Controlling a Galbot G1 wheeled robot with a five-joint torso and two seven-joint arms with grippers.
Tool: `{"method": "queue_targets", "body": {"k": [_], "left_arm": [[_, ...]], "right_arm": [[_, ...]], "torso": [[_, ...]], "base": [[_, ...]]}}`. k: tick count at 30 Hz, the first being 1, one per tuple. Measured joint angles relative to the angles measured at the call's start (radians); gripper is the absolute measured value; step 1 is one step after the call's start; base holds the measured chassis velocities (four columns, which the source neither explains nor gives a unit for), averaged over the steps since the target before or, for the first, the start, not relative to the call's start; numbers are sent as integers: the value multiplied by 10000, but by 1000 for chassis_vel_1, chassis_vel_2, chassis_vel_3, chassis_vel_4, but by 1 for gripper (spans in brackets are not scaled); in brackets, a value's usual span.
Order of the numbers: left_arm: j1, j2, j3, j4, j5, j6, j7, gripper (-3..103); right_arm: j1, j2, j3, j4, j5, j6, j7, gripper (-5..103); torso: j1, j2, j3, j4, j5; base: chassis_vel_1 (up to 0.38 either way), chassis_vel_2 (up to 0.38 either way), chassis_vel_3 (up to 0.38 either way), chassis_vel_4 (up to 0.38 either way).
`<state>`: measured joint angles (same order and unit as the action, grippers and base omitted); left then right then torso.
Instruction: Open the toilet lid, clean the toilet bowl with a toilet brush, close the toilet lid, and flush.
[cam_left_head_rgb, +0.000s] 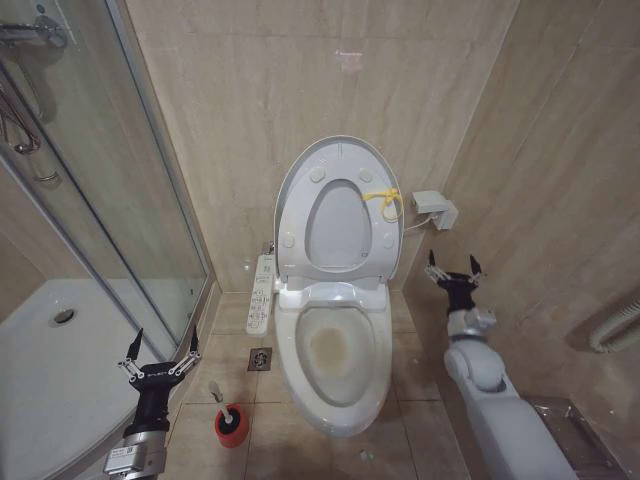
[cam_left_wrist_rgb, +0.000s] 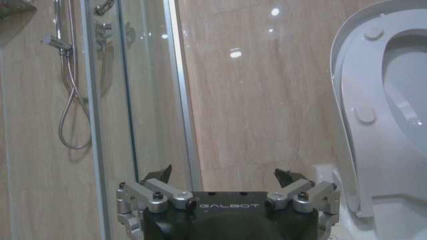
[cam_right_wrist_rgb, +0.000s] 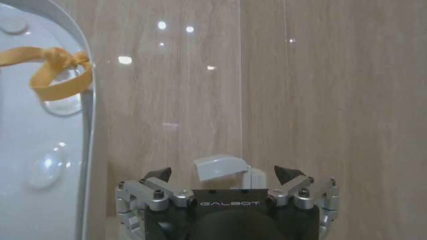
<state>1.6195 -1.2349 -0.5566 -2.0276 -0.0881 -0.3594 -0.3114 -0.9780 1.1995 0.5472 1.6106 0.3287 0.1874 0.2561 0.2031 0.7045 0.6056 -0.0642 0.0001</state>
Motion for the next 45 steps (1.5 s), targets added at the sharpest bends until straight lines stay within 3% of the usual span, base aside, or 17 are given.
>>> {"method": "queue_targets", "body": {"k": [8,17,39,45], "left_arm": [[0,0,0,0,0,0,-1,100],[0,0,0,-1,0,0,-1,100],[0,0,0,0,0,0,-1,100],[-1,0,0,0,0,0,-1,100]], "right_arm": [[2414,74,-707,-2230,12,169,-276,100],[4019,170,-1304,-3449,25,158,-389,100],[4778,-94,-2088,-3591,264,-13,-400,100],[4826,-81,-2498,-3407,331,-118,-250,100]], "torso": [[0,0,0,4,2],[0,-1,0,2,0],[-1,0,-1,1,-1],[-1,1,-1,-11,-2]], "base": [[0,0,0,0],[0,0,0,0],[0,0,0,0],[0,0,0,0]]}}
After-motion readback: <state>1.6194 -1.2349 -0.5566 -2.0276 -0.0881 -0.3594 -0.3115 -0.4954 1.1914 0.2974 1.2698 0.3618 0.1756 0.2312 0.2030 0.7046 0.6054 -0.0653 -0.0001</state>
